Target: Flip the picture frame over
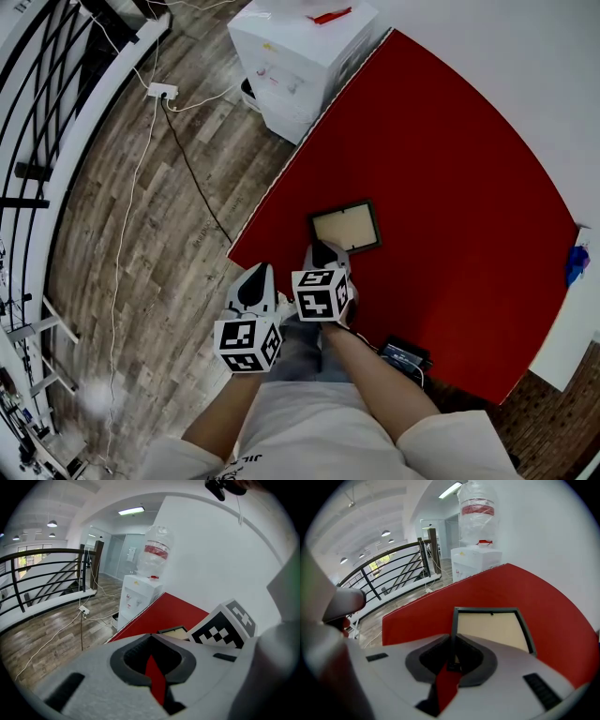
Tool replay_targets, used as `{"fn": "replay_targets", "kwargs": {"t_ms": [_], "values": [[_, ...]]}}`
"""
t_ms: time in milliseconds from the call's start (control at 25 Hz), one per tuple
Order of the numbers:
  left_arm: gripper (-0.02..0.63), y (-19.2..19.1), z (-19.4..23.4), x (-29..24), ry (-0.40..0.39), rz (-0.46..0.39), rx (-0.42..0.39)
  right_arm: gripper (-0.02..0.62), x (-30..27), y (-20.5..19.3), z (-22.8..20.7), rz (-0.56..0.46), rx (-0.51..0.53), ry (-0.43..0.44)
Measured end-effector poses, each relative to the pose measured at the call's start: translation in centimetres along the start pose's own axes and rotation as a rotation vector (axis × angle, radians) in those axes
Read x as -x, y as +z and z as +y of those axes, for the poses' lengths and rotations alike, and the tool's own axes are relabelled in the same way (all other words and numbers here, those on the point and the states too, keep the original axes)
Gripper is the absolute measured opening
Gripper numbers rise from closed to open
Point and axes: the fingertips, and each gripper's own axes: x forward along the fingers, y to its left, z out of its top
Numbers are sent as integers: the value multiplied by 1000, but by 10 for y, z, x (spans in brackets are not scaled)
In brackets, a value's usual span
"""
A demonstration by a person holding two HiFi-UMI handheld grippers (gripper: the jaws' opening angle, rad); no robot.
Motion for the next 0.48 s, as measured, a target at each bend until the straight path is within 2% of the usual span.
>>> {"fn": "replay_targets", "kwargs": {"t_ms": [200, 480], "values": [[6, 1, -3, 0, 1, -1, 3, 43, 9, 7, 1, -22, -42, 33], [6, -1, -8, -2, -1, 3, 6, 43, 34, 26, -1, -76, -193, 152]]}}
